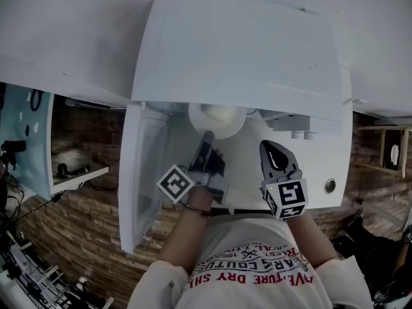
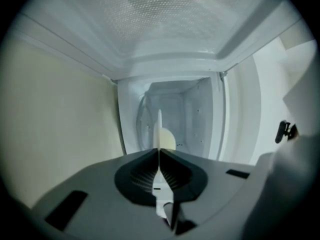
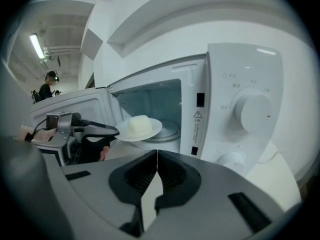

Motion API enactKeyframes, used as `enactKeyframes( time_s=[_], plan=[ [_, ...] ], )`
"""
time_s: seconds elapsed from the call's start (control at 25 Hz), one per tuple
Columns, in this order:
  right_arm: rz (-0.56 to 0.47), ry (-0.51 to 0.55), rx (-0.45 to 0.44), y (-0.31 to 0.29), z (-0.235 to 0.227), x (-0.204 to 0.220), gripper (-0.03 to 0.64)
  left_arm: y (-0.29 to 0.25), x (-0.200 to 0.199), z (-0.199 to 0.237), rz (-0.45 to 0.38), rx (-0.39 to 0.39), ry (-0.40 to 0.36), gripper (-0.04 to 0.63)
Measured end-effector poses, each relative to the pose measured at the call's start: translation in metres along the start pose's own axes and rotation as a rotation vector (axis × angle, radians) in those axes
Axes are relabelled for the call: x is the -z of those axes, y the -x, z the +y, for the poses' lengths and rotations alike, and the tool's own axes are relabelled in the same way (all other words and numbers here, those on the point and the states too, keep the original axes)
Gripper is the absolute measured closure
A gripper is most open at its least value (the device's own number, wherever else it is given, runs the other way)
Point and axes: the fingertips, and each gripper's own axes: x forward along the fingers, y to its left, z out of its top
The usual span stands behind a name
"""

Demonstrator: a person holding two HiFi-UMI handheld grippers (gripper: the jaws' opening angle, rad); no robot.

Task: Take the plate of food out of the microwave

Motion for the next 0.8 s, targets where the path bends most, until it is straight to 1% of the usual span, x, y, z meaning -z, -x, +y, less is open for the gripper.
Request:
enactKeyframes(
  time_s=[0.08, 0.16, 0.28, 0.4, 0.56, 0.8],
  plan=[
    [-0.010, -0.007, 0.059, 0.007, -0.003, 0.000, 0.604, 0.009, 0.007, -0.006, 0.034, 0.006, -0.005, 0.578],
    [-0.025, -0.039, 0.109, 0.015, -0.004, 0.000, 0.604, 0.020, 0.014, -0.011, 0.078, 0.009, -0.010, 0.578],
    [-0.067, -0.079, 0.158, 0.026, -0.002, -0.006, 0.604, 0.036, 0.024, -0.020, 0.133, 0.016, -0.023, 0.578],
    [-0.107, -0.088, 0.192, 0.038, 0.005, -0.013, 0.604, 0.051, 0.030, -0.028, 0.164, 0.019, -0.021, 0.578],
    [-0.151, -0.099, 0.204, 0.053, 0.016, -0.018, 0.604, 0.062, 0.033, -0.049, 0.180, 0.061, -0.060, 0.578],
    [-0.175, -0.065, 0.148, 0.076, 0.033, -0.025, 0.604, 0.078, 0.040, -0.082, 0.128, 0.119, -0.071, 0.578]
  ],
)
